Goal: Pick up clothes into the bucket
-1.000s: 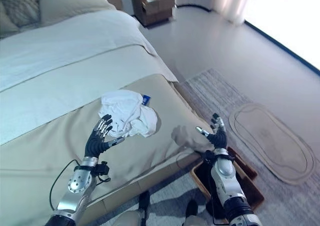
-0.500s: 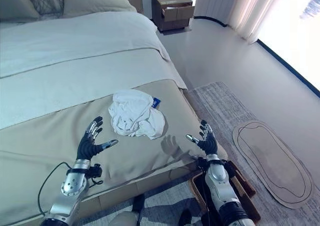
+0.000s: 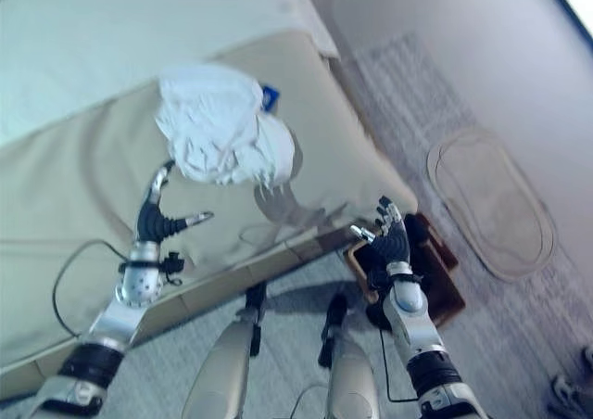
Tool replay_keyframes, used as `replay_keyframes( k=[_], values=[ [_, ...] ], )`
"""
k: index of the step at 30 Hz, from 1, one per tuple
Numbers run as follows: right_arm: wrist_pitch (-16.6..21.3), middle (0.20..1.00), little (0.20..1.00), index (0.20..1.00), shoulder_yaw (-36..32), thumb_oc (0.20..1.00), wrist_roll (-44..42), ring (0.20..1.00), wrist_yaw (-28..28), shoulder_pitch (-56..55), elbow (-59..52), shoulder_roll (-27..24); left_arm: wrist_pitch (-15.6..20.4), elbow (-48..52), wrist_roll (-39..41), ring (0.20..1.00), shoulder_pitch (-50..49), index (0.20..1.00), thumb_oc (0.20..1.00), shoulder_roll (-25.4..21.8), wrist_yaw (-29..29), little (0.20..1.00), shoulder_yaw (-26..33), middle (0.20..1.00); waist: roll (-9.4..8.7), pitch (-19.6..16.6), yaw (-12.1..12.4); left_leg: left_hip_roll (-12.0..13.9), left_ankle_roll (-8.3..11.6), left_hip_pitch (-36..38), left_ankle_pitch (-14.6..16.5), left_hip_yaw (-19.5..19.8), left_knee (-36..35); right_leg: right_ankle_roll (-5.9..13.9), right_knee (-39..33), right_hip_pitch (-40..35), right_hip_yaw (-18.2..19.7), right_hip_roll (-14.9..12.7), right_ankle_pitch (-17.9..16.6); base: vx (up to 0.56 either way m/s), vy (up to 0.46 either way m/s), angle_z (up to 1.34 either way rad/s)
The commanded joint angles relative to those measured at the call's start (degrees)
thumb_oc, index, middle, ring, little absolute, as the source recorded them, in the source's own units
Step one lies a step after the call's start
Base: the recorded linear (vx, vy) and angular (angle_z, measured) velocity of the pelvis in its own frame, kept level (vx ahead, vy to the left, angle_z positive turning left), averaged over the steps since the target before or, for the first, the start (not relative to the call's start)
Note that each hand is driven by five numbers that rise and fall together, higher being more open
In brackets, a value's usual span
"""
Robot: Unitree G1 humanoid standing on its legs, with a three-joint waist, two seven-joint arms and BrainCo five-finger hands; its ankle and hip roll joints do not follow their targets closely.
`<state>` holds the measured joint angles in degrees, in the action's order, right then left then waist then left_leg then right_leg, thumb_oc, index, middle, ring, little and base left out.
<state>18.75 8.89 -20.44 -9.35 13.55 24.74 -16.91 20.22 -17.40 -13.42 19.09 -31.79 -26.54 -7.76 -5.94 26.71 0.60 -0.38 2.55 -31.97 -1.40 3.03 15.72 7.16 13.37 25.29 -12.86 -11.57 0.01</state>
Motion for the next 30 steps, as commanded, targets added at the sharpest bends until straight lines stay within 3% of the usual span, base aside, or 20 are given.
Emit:
replay_keyframes(
  k=[1, 8, 15, 20, 23, 30],
  values=[
    [3.9, 1.000, 1.000, 1.000, 0.1, 1.000, -0.2, 1.000, -1.7, -0.8, -6.0, -1.9, -0.7, 0.1, -7.3, 1.000, 1.7, 1.000, 1.000, -1.5, -6.6, 1.000, 1.7, 1.000, -1.69, -0.8, -1.1, -1.1, -2.45, -0.4, 5.5, -1.2, 4.4, 2.27, -1.7, 1.9, 1.4, -2.3, -6.2, -0.08, 0.008, -0.03],
    [5.4, 1.000, 1.000, 1.000, -1.7, 1.000, 0.4, 1.000, -3.7, 0.1, -8.0, -2.8, -6.7, 0.2, -16.8, 1.000, 8.7, 1.000, 1.000, -4.7, -13.9, 1.000, 2.5, 1.000, -1.83, 1.4, -3.1, -0.9, -2.22, -7.5, 5.0, -1.0, 6.2, 2.15, 0.4, 9.5, 1.5, -2.1, -6.6, -0.07, 0.002, -0.07],
    [5.9, 1.000, 1.000, 1.000, -2.1, 1.000, 0.4, 1.000, -3.2, 1.2, -8.8, -3.6, -13.2, -3.0, -27.0, 1.000, 17.6, 1.000, 1.000, -11.4, -15.4, 1.000, -1.0, 1.000, -1.70, 1.0, -5.0, -0.9, -2.20, -13.2, 5.5, -0.6, 8.7, 2.38, 2.8, 15.4, 2.1, -2.1, -6.5, -0.01, 0.002, 0.00],
    [6.0, 1.000, 1.000, 1.000, -1.7, 1.000, 0.1, 1.000, -2.1, 1.6, -8.9, -4.3, -15.1, -4.8, -32.1, 1.000, 22.7, 1.000, 1.000, -14.9, -13.6, 1.000, -5.4, 1.000, -1.62, 0.4, -5.9, -0.9, -2.38, -15.3, 6.0, -0.7, 9.8, 2.61, 3.4, 17.4, 2.4, -2.2, -6.6, 0.00, 0.000, 0.00],
    [5.9, 1.000, 1.000, 1.000, -1.6, 1.000, -0.2, 1.000, -1.3, 1.4, -8.6, -5.1, -16.3, -6.9, -37.3, 1.000, 27.8, 1.000, 1.000, -17.7, -10.9, 1.000, -11.3, 1.000, -1.31, -0.1, -7.0, -1.1, -2.58, -16.2, 6.0, -0.9, 9.7, 2.90, 3.0, 18.3, 2.6, -2.1, -7.0, 0.00, 0.038, -0.04],
    [5.8, 1.000, 1.000, 1.000, -1.4, 1.000, -1.1, 1.000, 0.1, 1.8, -7.8, -6.2, -17.2, -13.4, -40.6, 1.000, 36.8, 1.000, 1.000, -20.2, -6.8, 1.000, -20.8, 1.000, -0.95, -0.9, -8.3, -1.1, -2.84, -17.3, 6.1, -1.4, 9.6, 3.11, 2.5, 20.0, 3.4, -2.1, -7.6, 0.00, 0.025, -0.04]
  ],
)
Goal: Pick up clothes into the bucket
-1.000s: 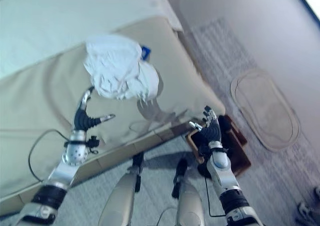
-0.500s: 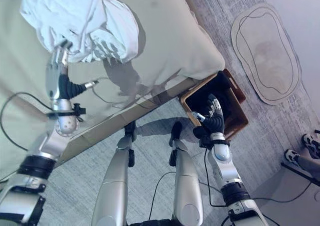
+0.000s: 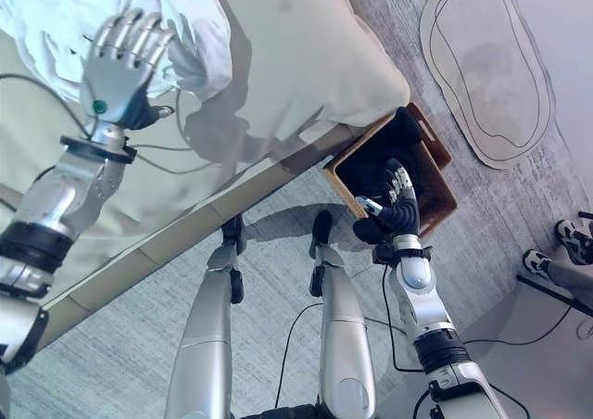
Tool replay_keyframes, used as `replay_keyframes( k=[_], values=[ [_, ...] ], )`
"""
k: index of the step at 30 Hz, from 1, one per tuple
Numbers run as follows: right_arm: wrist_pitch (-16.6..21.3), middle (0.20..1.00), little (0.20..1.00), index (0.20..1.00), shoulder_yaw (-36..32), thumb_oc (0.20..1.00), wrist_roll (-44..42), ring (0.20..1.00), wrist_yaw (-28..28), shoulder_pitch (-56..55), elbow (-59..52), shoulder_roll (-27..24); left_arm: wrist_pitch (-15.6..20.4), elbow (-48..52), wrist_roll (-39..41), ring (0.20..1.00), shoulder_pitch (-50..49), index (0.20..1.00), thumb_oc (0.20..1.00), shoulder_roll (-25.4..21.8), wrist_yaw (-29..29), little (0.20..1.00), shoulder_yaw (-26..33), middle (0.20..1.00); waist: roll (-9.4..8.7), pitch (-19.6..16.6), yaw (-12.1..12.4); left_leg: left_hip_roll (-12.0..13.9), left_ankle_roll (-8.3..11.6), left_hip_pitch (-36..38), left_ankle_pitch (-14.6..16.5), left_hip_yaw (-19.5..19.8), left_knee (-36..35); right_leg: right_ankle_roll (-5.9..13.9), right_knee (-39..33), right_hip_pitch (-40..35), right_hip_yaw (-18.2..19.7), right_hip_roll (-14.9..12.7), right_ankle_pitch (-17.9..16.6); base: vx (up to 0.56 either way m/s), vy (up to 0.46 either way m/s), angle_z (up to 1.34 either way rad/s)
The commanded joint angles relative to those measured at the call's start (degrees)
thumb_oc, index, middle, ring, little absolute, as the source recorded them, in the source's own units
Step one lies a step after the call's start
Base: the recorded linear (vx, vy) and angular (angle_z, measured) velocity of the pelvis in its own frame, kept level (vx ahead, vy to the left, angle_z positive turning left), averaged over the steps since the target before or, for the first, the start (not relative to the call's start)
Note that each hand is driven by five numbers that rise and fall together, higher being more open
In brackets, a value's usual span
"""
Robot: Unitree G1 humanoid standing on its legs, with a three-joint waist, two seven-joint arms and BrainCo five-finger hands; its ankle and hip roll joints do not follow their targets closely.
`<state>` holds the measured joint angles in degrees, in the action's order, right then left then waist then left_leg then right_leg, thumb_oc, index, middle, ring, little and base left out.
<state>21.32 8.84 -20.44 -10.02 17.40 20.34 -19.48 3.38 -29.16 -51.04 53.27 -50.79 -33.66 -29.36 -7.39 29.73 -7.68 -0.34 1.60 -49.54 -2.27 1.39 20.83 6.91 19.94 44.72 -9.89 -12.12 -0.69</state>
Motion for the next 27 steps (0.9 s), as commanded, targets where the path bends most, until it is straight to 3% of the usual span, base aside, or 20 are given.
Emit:
replay_keyframes(
  k=[1, 12, 20, 21, 22, 27],
  values=[
    [3.2, 1.000, 1.000, 1.000, -1.4, 1.000, -1.1, 1.000, 0.8, -1.9, -3.5, -3.7, -0.3, -2.5, -3.5, 1.000, 3.7, 1.000, 1.000, -1.6, 0.9, 1.000, -0.7, 1.000, 0.45, -4.1, -0.2, -1.2, -1.91, 0.0, 7.0, 0.1, 4.5, 3.41, -4.2, 0.8, 0.6, -1.5, -7.0, 0.00, 0.000, 0.00],
    [3.5, 1.000, 1.000, 1.000, -1.5, 1.000, -2.5, 1.000, 1.7, -0.4, -4.3, -5.5, -0.2, -11.1, -6.2, 1.000, 9.8, 1.000, 1.000, -4.2, 4.5, 1.000, -11.4, 1.000, 0.91, -4.6, -1.6, -1.1, -2.19, -2.2, 6.7, -0.8, 4.7, 3.70, -4.5, 3.2, 1.5, -1.3, -8.0, 0.00, 0.012, -0.04],
    [3.2, 1.000, 1.000, 1.000, -2.1, 1.000, -2.7, 1.000, 1.8, -0.5, -4.3, -6.2, 0.6, -12.5, -5.6, 1.000, 11.2, 1.000, 1.000, -5.6, 6.5, 1.000, -14.2, 1.000, 1.34, -5.1, -2.0, -1.0, -2.26, -3.6, 6.7, -1.1, 5.2, 3.92, -4.5, 4.7, 1.8, -1.4, -8.5, 0.00, 0.000, 0.00],
    [3.2, 1.000, 1.000, 1.000, -2.1, 1.000, -2.7, 1.000, 1.8, -0.5, -4.3, -6.2, 0.6, -12.5, -5.6, 0.881, 11.2, 0.881, 0.881, -5.6, 6.5, 0.881, -14.2, 0.881, 1.34, -5.1, -2.0, -1.0, -2.26, -3.6, 6.7, -1.1, 5.2, 3.92, -4.5, 4.7, 1.8, -1.4, -8.5, 0.00, 0.000, 0.00],
    [3.1, 1.000, 1.000, 1.000, -2.1, 1.000, -2.8, 1.000, 1.9, -0.3, -4.0, -6.2, 0.6, -12.8, -5.5, 0.200, 11.2, 0.200, 0.200, -5.4, 7.4, 0.200, -14.5, 0.200, 1.57, -5.3, -2.1, -1.1, -2.27, -3.6, 6.6, -1.2, 4.9, 3.89, -4.5, 4.8, 1.8, -1.4, -8.5, 0.00, 0.000, 0.00],
    [2.9, 1.000, 1.000, 1.000, -2.7, 1.000, -2.7, 1.000, 2.0, -0.6, -3.7, -5.8, 1.7, -11.0, -5.0, 0.200, 9.7, 0.200, 0.200, -5.6, 7.4, 0.200, -13.0, 0.200, 1.97, -5.7, -1.7, -1.2, -2.31, -3.5, 6.5, -1.3, 4.4, 3.95, -4.6, 4.9, 1.8, -1.6, -8.6, 0.00, 0.000, 0.00]
  ],
)
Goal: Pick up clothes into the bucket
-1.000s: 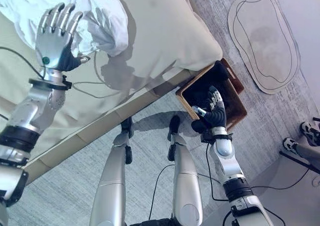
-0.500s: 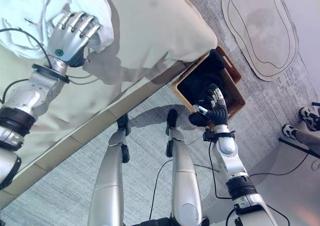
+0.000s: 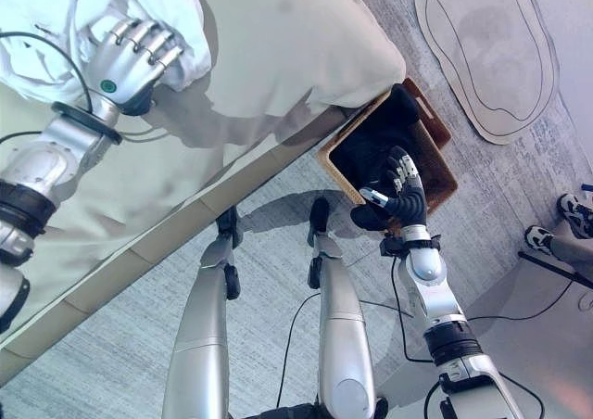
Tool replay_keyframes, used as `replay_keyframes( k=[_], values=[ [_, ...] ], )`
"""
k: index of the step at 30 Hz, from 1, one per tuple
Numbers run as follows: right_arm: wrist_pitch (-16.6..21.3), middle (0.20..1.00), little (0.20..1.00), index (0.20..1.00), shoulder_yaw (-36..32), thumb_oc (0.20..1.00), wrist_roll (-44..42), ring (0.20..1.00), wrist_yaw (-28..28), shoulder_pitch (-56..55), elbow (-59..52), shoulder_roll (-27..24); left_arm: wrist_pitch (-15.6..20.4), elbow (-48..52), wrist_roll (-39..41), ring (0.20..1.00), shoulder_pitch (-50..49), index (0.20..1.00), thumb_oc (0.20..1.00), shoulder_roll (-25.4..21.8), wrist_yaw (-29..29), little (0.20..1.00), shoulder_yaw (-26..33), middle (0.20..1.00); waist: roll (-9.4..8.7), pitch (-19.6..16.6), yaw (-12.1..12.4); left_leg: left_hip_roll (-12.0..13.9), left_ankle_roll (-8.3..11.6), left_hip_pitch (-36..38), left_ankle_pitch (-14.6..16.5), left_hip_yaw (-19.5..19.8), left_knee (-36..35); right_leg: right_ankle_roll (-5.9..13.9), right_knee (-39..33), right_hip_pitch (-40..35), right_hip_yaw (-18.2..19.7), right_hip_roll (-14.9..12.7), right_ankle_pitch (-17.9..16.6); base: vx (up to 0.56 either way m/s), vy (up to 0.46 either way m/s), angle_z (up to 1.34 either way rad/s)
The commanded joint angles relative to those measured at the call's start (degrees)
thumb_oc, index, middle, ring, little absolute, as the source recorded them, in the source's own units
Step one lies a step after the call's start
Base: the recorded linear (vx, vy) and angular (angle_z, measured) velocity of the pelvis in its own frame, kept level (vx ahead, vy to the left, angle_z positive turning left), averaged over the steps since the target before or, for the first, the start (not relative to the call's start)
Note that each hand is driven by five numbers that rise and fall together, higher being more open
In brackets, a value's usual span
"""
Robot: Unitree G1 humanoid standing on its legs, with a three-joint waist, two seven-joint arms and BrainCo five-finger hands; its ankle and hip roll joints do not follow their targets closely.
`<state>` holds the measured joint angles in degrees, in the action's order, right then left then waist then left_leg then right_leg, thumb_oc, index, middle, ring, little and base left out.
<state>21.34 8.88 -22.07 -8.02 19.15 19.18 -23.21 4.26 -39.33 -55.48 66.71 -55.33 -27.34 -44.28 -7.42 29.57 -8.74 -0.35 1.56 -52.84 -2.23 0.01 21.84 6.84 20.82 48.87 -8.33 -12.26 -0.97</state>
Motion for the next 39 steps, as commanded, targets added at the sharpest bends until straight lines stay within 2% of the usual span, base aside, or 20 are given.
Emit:
replay_keyframes(
  k=[1, 10, 12, 17, 18, 19, 20, 25, 33, 36, 37, 39],
  values=[
    [2.9, 1.000, 1.000, 1.000, -2.8, 1.000, -1.0, 1.000, 0.0, -2.4, -2.5, -2.0, 1.0, -0.7, -0.4, 0.200, -4.2, 0.200, 0.200, -1.0, 1.1, 0.200, 2.3, 0.200, 2.05, -5.7, -0.6, -1.2, -2.26, -0.1, 6.4, 0.1, 3.3, 4.01, -5.5, 0.6, 0.2, -1.5, -8.3, 0.00, 0.000, 0.00],
    [2.9, 1.000, 1.000, 1.000, -1.6, 1.000, -0.2, 1.000, -0.1, -3.1, -1.4, -0.9, 1.8, -0.4, -0.6, 0.200, -9.0, 0.200, 0.200, 1.6, 0.2, 0.200, 4.4, 0.200, 2.15, -7.2, -0.1, -1.0, -1.93, 3.6, 6.6, -0.2, 2.6, 4.02, -6.4, -2.8, -0.2, -1.4, -8.2, 0.00, -0.001, 0.00],
    [2.8, 1.000, 1.000, 1.000, -1.5, 1.000, 0.3, 1.000, -0.2, -3.9, -1.3, -0.9, 2.1, 0.9, -0.6, 0.200, -11.6, 0.200, 0.200, 2.6, 0.1, 0.200, 5.4, 0.200, 2.21, -8.1, 0.3, -0.9, -1.82, 6.4, 6.7, -0.3, 1.7, 4.01, -7.3, -5.5, 0.0, -1.3, -8.2, 0.04, -0.012, -0.01],
    [2.6, 1.000, 1.000, 1.000, -2.1, 1.000, 1.2, 1.000, -0.8, -5.2, -0.9, -0.6, 2.7, 5.1, 1.8, 0.200, -17.8, 0.200, 0.200, 5.6, -0.6, 0.200, 11.4, 0.200, 2.38, -9.1, 1.2, -0.9, -1.54, 11.8, 6.4, -0.2, -1.1, 3.92, -9.3, -10.5, -0.4, -1.5, -8.2, 0.04, -0.039, -0.03],
    [2.3, 1.000, 1.000, 1.000, -2.8, 1.000, 1.7, 1.000, -1.1, -5.7, -0.4, 0.0, 3.2, 9.1, 4.2, 0.200, -21.8, 0.200, 0.200, 7.6, -1.2, 0.200, 16.2, 0.200, 2.40, -9.8, 1.9, -0.8, -1.23, 14.5, 6.0, 0.0, -2.9, 3.86, -10.5, -13.0, -0.8, -1.5, -8.2, 0.03, -0.032, -0.02],
    [2.3, 1.000, 1.000, 1.000, -2.8, 1.000, 1.7, 1.000, -1.1, -5.7, -0.4, 0.0, 3.2, 9.2, 4.2, 0.200, -21.9, 0.200, 0.200, 7.6, -1.1, 0.200, 16.3, 0.200, 2.42, -9.7, 1.8, -0.8, -1.22, 14.6, 6.0, 0.0, -2.9, 3.86, -10.5, -13.1, -0.8, -1.5, -8.2, 0.08, -0.086, 0.01],
    [1.7, 1.000, 1.000, 1.000, -3.6, 1.000, 2.7, 1.000, -1.5, -6.4, -0.2, 0.7, 4.5, 13.6, 7.3, 0.200, -26.9, 0.200, 0.200, 9.9, -0.6, 0.200, 21.6, 0.200, 2.35, -10.5, 2.8, -0.7, -0.87, 17.5, 5.3, 0.3, -5.2, 3.78, -12.4, -16.2, -1.6, -1.4, -8.3, 0.07, -0.070, 0.04],
    [0.7, 1.000, 1.000, 1.000, -3.5, 1.000, 3.6, 1.000, -1.2, -7.1, 1.2, 2.1, 8.3, 20.6, 13.4, 0.200, -34.2, 0.200, 0.200, 14.2, -0.4, 0.200, 27.8, 0.200, 2.01, -12.4, 4.3, -0.6, -0.22, 24.3, 3.0, 0.9, -11.0, 3.55, -15.9, -22.7, -2.9, -1.2, -8.8, 0.08, -0.073, 0.10],
    [-0.8, 1.000, 1.000, 1.000, -2.0, 1.000, 5.4, 1.000, -0.2, -8.5, 3.8, 3.1, 14.7, 32.8, 22.6, 0.200, -39.2, 0.200, 0.200, 18.1, 3.6, 0.200, 31.0, 0.200, 2.62, -15.5, 6.0, 0.1, 0.64, 33.7, 0.0, 2.2, -19.1, 3.25, -18.3, -30.9, -4.9, -0.5, -7.7, 0.07, -0.052, 0.14],
    [-1.6, 1.000, 1.000, 1.000, -1.6, 1.000, 7.2, 1.000, 0.1, -8.9, 3.8, 2.9, 16.4, 34.9, 28.5, 0.200, -39.9, 0.200, 0.200, 19.8, 7.1, 0.200, 31.2, 0.200, 3.04, -16.1, 6.0, 0.5, 0.85, 36.2, -0.9, 2.2, -21.4, 3.16, -18.5, -32.6, -5.3, -0.2, -7.2, 0.06, -0.030, 0.09],
    [-2.3, 1.000, 1.000, 1.000, -1.3, 1.000, 8.7, 1.000, 0.4, -8.9, 4.3, 2.6, 18.1, 37.9, 35.6, 0.200, -39.6, 0.200, 0.200, 20.9, 10.4, 0.200, 31.7, 0.200, 3.63, -16.9, 6.1, 0.6, 1.14, 37.8, -1.6, 2.2, -22.6, 3.11, -18.3, -34.1, -5.8, -0.1, -6.7, 0.04, -0.021, 0.05],
    [-2.5, 1.000, 1.000, 1.000, -1.1, 1.000, 8.8, 1.000, 1.0, -8.9, 4.1, 2.6, 18.1, 39.3, 36.9, 0.200, -39.7, 0.200, 0.200, 20.6, 11.6, 0.200, 31.9, 0.200, 3.88, -17.1, 6.1, 0.7, 1.11, 38.8, -1.7, 2.3, -23.3, 3.05, -18.4, -34.9, -5.9, 0.0, -6.4, 0.05, -0.022, 0.11]
  ],
)
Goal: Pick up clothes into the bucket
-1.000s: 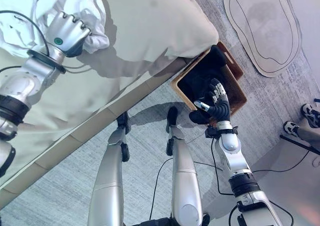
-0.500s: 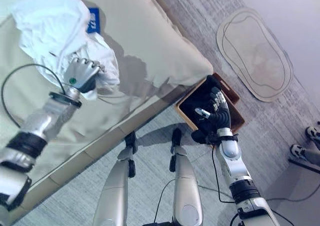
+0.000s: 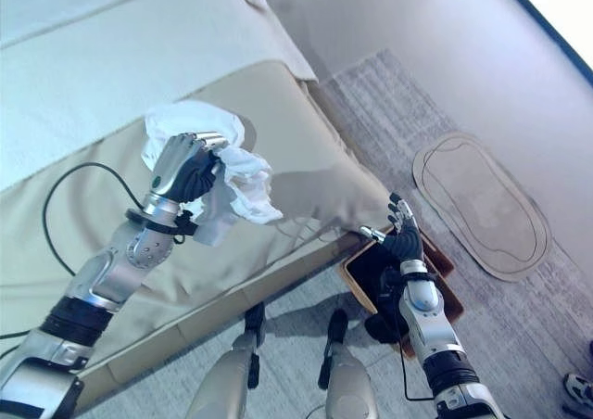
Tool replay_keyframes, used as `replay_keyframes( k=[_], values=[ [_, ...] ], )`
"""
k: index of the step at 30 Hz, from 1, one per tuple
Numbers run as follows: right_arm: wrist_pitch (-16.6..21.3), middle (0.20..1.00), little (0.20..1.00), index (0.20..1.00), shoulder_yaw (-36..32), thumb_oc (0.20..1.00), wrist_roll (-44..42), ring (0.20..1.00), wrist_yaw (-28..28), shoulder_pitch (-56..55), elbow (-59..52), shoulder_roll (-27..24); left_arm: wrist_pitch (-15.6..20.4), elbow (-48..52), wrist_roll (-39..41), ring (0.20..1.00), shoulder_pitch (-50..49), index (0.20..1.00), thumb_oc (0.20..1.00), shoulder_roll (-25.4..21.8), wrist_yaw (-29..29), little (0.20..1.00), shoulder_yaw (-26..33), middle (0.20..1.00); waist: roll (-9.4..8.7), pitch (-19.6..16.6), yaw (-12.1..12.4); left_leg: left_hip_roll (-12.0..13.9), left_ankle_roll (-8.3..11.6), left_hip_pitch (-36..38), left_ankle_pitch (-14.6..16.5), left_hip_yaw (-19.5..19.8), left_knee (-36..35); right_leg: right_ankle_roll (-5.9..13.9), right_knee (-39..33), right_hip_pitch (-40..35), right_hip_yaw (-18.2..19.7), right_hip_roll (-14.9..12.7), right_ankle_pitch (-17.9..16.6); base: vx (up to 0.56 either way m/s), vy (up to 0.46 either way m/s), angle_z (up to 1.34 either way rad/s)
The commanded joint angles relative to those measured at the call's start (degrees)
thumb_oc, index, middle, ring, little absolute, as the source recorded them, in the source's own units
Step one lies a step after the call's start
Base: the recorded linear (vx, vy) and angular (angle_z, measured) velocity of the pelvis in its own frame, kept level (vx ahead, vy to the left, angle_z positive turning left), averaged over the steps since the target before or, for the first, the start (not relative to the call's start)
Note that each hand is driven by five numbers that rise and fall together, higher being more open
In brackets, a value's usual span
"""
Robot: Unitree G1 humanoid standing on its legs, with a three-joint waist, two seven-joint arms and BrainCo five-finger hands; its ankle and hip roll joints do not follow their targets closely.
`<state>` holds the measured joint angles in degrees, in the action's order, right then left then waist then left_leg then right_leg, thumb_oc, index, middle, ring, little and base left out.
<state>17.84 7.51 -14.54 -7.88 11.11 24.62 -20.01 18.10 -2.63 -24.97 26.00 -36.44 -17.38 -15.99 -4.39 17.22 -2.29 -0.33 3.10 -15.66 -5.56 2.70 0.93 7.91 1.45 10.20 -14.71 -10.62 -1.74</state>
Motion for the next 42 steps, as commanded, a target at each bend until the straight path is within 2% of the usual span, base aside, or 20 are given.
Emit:
replay_keyframes(
  k=[1, 6, 9, 12, 16, 18, 27, 31, 35, 39, 42],
  values=[
    [0.4, 1.000, 1.000, 1.000, 1.3, 1.000, 2.7, 1.000, 2.0, -0.9, -2.0, -1.2, 5.2, 5.2, 12.7, 0.200, 1.5, 0.200, 0.200, 2.6, 4.2, 0.200, 3.3, 0.200, 1.09, -5.4, -0.4, 0.6, -0.44, 3.1, 1.5, -0.4, -2.6, 1.93, 1.2, 2.5, 0.4, -1.5, -5.3, 0.06, -0.034, 0.08],
    [-0.9, 1.000, 1.000, 1.000, 4.2, 1.000, 6.6, 1.000, 3.8, 0.5, -2.6, -2.6, 5.8, 9.9, 26.2, 0.200, 2.5, 0.200, 0.200, 5.8, 9.8, 0.200, 2.4, 0.200, 1.64, -7.1, 0.0, 0.6, -0.59, 6.5, 2.2, -0.7, -2.8, 1.80, 0.3, -1.2, 0.4, -1.0, -4.9, 0.05, -0.030, 0.00],
    [-1.1, 1.000, 1.000, 1.000, 4.9, 1.000, 7.0, 1.000, 4.9, 0.6, -3.4, -2.9, 5.5, 11.0, 30.2, 0.200, 2.9, 0.200, 0.200, 6.5, 12.3, 0.200, 1.8, 0.200, 1.84, -8.0, 0.1, 0.8, -0.54, 7.8, 2.4, -1.1, -3.1, 1.78, -0.7, -2.6, 0.4, -0.8, -4.9, 0.06, -0.017, -0.01],
    [-1.3, 1.000, 1.000, 1.000, 6.4, 1.000, 5.7, 1.000, 9.0, 0.7, -8.6, -4.2, 4.5, 12.1, 36.8, 0.200, 4.7, 0.200, 0.200, 8.2, 16.1, 0.200, -0.1, 0.200, 2.00, -9.8, 0.0, 0.9, -0.47, 9.9, 2.7, -1.3, -3.5, 1.70, -1.0, -4.7, 0.6, -0.4, -4.5, 0.09, -0.026, -0.06],
    [-0.9, 1.000, 1.000, 1.000, 7.8, 1.000, 3.3, 1.000, 12.0, 1.7, -12.6, -5.4, 4.0, 10.9, 36.2, 0.200, 6.0, 0.200, 0.200, 8.7, 17.2, 0.200, -2.6, 0.200, 2.23, -11.2, -0.1, 1.1, -0.45, 11.9, 3.1, -1.5, -3.9, 1.64, -1.2, -6.5, 0.7, -0.2, -4.0, 0.07, -0.016, -0.02],
    [-1.2, 1.000, 1.000, 1.000, 9.3, 1.000, -1.0, 1.000, 15.2, 2.6, -15.1, -5.1, 3.6, 9.6, 35.7, 0.200, 5.6, 0.200, 0.200, 9.2, 17.8, 0.200, -3.8, 0.200, 2.32, -11.9, -0.1, 1.3, -0.50, 13.1, 3.3, -1.9, -4.2, 1.58, -1.5, -7.5, 0.9, -0.1, -3.8, 0.06, -0.013, -0.02],
    [-1.7, 1.000, 1.000, 1.000, 11.2, 1.000, -6.4, 1.000, 16.9, 3.2, -16.4, -1.6, 3.2, 9.2, 35.7, 0.200, 2.8, 0.200, 0.200, 10.9, 18.8, 0.200, -4.2, 0.200, 2.57, -13.0, -0.2, 1.4, -0.73, 15.0, 3.7, -2.6, -4.9, 1.65, -1.7, -8.6, 1.3, 0.0, -3.7, 0.02, -0.004, -0.04],
    [-2.2, 1.000, 1.000, 1.000, 12.5, 1.000, -9.3, 1.000, 20.7, 3.2, -20.6, -1.9, 3.3, 10.3, 36.3, 0.200, 1.4, 0.200, 0.200, 11.3, 19.7, 0.200, -3.3, 0.200, 2.48, -13.3, -0.1, 1.3, -0.79, 15.4, 3.7, -2.9, -5.0, 1.75, -1.5, -8.9, 1.3, 0.0, -3.6, 0.01, -0.006, -0.06],
    [-2.2, 1.000, 1.000, 1.000, 10.1, 1.000, -8.5, 1.000, 21.0, 0.4, -21.4, -3.7, 3.5, 10.0, 35.6, 0.200, -1.0, 0.200, 0.200, 11.0, 19.5, 0.200, -0.5, 0.200, 2.34, -13.8, -0.2, 1.3, -0.79, 15.7, 3.9, -2.9, -5.1, 1.81, -1.6, -9.3, 1.1, 0.0, -3.6, 0.00, -0.003, -0.01],
    [-2.1, 1.000, 1.000, 1.000, 6.5, 1.000, -5.2, 1.000, 19.6, -3.5, -22.2, -5.1, 3.4, 9.0, 30.4, 0.200, -2.9, 0.200, 0.200, 9.9, 17.1, 0.200, 2.7, 0.200, 2.22, -14.2, -0.4, 1.4, -0.70, 15.9, 4.1, -3.1, -5.1, 1.86, -1.7, -9.5, 1.0, 0.0, -3.4, 0.00, 0.000, 0.00],
    [-1.1, 1.000, 1.000, 1.000, 0.1, 1.000, -6.1, 1.000, 16.4, -7.4, -24.4, -3.6, 2.7, 7.8, 21.0, 0.200, -4.7, 0.200, 0.200, 8.4, 13.2, 0.200, 5.3, 0.200, 2.20, -14.6, -1.1, 1.5, -0.73, 16.2, 4.3, -3.1, -5.1, 1.91, -1.7, -9.7, 1.2, 0.1, -3.3, 0.00, 0.000, 0.00]
  ],
)
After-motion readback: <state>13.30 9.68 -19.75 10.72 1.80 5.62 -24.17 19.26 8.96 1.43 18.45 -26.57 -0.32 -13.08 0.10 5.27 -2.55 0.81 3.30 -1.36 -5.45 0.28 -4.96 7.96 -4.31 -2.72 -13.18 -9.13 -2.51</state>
